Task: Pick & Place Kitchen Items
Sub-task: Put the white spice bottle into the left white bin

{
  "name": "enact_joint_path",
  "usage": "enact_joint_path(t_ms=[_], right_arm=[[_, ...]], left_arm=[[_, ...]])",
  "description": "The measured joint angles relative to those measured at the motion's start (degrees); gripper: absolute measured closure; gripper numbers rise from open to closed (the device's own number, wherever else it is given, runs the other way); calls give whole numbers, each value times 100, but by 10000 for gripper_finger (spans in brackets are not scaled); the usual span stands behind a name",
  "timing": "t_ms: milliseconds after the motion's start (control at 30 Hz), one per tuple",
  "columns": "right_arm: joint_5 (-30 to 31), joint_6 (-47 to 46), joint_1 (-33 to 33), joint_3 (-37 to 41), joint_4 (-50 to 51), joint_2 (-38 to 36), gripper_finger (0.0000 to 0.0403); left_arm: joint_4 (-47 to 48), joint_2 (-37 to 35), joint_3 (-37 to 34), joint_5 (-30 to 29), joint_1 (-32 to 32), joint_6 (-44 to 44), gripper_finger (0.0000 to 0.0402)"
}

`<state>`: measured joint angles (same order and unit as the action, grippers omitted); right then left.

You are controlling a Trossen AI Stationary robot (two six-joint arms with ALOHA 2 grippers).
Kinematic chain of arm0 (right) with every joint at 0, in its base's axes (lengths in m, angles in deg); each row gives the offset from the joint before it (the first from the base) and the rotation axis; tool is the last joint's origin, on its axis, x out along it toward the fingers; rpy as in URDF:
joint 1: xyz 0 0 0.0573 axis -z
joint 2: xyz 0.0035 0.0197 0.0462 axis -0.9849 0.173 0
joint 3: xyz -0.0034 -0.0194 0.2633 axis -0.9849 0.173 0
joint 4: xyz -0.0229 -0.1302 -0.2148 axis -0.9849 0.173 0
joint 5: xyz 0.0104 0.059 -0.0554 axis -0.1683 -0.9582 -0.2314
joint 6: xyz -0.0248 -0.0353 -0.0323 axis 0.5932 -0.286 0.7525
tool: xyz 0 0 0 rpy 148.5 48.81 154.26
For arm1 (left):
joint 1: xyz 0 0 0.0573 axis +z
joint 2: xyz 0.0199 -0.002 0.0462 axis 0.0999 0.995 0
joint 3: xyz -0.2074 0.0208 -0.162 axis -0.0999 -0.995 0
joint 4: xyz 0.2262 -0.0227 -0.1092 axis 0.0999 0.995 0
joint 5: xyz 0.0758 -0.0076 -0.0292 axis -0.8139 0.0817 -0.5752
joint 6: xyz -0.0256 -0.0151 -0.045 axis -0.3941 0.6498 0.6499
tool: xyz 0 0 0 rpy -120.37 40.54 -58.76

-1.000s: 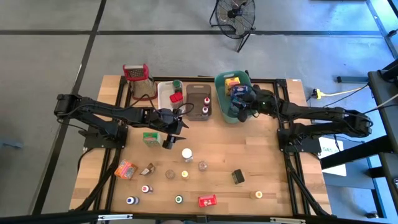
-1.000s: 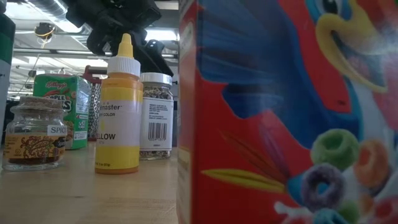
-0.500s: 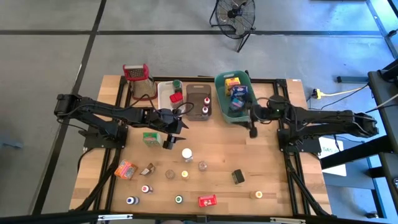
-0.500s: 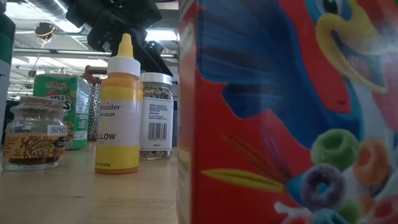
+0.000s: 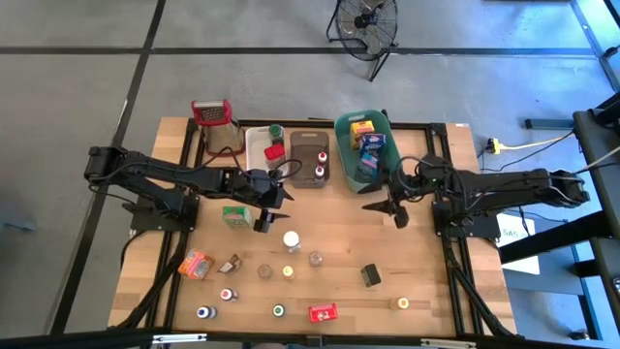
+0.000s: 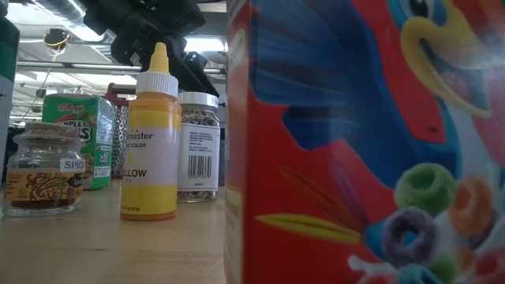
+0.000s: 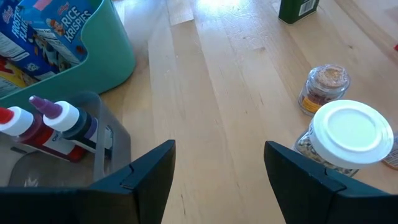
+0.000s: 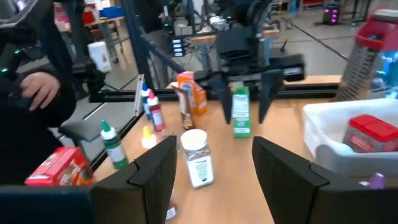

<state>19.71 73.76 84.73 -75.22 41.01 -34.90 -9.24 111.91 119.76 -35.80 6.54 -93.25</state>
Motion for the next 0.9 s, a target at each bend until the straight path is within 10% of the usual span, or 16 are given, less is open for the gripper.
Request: enact_joint_path(t_ms=[400, 900], right_arm=[[-8, 316, -142, 0, -201, 87, 184], [53, 838, -140, 0, -198, 87, 19]], left_arm=[[0, 0, 0, -2, 4, 21, 162], [21, -2, 56, -15, -86, 47, 162]])
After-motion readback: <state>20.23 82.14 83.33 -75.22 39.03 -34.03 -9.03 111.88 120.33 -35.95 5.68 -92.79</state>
